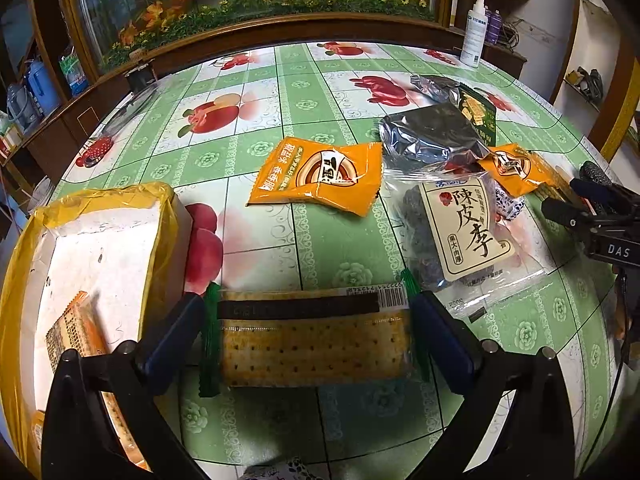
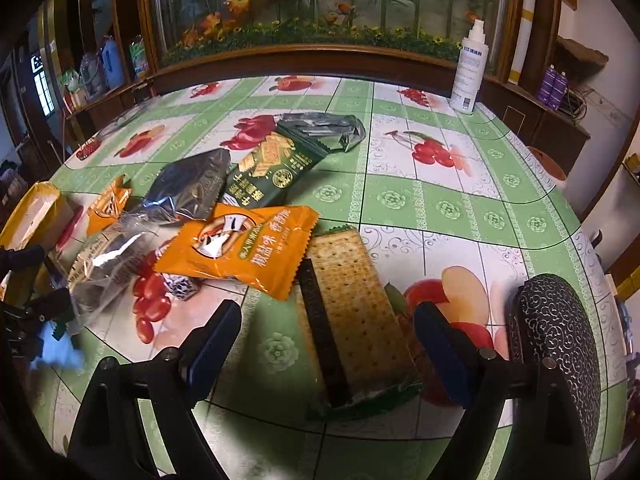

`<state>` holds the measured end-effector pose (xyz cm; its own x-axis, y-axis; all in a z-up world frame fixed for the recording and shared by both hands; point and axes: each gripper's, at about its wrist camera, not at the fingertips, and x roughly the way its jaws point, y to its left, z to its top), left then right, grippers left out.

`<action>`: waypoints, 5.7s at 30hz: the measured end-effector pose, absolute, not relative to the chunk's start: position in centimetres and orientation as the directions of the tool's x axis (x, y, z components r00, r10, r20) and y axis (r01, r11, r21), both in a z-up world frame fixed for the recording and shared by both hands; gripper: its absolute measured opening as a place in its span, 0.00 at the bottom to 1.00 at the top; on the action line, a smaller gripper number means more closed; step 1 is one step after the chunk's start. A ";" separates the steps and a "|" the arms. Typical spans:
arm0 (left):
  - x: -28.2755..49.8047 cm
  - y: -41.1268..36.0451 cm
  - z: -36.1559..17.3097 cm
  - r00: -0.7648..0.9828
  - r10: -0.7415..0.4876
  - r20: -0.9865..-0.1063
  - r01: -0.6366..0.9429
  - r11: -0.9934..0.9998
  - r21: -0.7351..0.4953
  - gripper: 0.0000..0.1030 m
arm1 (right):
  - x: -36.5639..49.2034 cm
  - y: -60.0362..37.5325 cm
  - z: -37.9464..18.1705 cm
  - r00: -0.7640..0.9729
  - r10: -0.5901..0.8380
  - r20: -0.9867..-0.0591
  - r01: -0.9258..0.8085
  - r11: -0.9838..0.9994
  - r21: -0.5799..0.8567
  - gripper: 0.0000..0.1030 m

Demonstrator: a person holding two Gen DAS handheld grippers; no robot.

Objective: Organize snacks
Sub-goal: 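Close left tool on its saltine pack while right tool grips the other saltine pack, then lift both saltine packs and carry them over the yellow-rimmed tray, then open both tools to drop the saltine packs into the tray, then withdraw both tools from the tray back over the table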

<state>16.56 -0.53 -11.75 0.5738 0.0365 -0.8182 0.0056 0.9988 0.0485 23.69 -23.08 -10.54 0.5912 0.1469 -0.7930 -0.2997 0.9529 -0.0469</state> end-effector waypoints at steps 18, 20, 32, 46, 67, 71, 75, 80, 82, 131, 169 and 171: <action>15.6 -1.3 -11.6 0.589 0.003 -0.808 0.040 0.999 0.034 0.86 | 23.0 -23.5 -10.6 0.578 0.164 -0.799 -0.285 0.959 -0.009 0.47; 15.4 -1.3 -11.6 0.592 -0.008 -0.806 0.042 0.999 0.021 0.85 | 22.8 -23.8 -10.5 0.577 0.169 -0.799 -0.275 0.961 0.004 0.47; 13.2 -2.0 -10.5 0.614 -0.047 -0.788 0.059 0.998 -0.014 0.84 | 19.8 -24.3 -9.3 0.587 0.216 -0.780 -0.264 0.962 0.067 0.46; 8.7 -1.7 -5.8 0.706 0.021 -0.708 0.011 0.999 0.040 0.84 | 14.0 -22.3 -4.6 0.640 0.271 -0.719 -0.324 0.944 0.066 0.46; 3.3 6.5 -2.9 0.744 0.191 -0.640 -0.215 0.976 0.041 0.84 | 9.3 -10.5 -2.0 0.579 0.454 -0.677 -0.548 0.832 0.089 0.46; 2.5 8.3 -2.8 0.740 0.220 -0.635 -0.256 0.966 0.036 0.84 | 9.0 -7.5 -2.0 0.551 0.493 -0.673 -0.596 0.797 0.096 0.46; 1.8 10.2 -3.1 0.729 0.245 -0.639 -0.295 0.955 0.030 0.84 | 8.6 -4.4 -2.0 0.523 0.527 -0.670 -0.642 0.760 0.096 0.46; 1.2 12.0 -3.4 0.718 0.266 -0.643 -0.330 0.944 0.023 0.84 | 8.8 -1.4 -1.9 0.493 0.561 -0.666 -0.678 0.727 0.111 0.46; 1.0 12.6 -3.5 0.715 0.272 -0.644 -0.340 0.940 0.020 0.84 | 8.9 -0.2 -1.9 0.485 0.569 -0.664 -0.689 0.716 0.110 0.46; 3.7 17.0 -8.2 0.606 0.256 -0.753 -0.384 0.923 0.005 0.88 | 16.1 11.1 -8.6 0.363 0.551 -0.751 -0.743 0.658 0.124 0.54; 3.9 6.3 -2.6 0.719 0.208 -0.663 -0.225 0.972 0.061 1.00 | 13.2 -9.6 -2.5 0.611 0.460 -0.644 -0.522 0.846 0.109 0.75; 4.0 5.4 -2.6 0.721 0.202 -0.662 -0.213 0.975 0.066 1.00 | 13.1 -10.8 -2.6 0.617 0.448 -0.647 -0.504 0.856 0.112 0.75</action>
<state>4.02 5.40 -2.58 0.7213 0.2022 -0.6625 -0.2130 0.9748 0.0656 13.13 -10.77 -2.64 0.6173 0.4482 -0.6466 -0.5044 0.8562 0.1118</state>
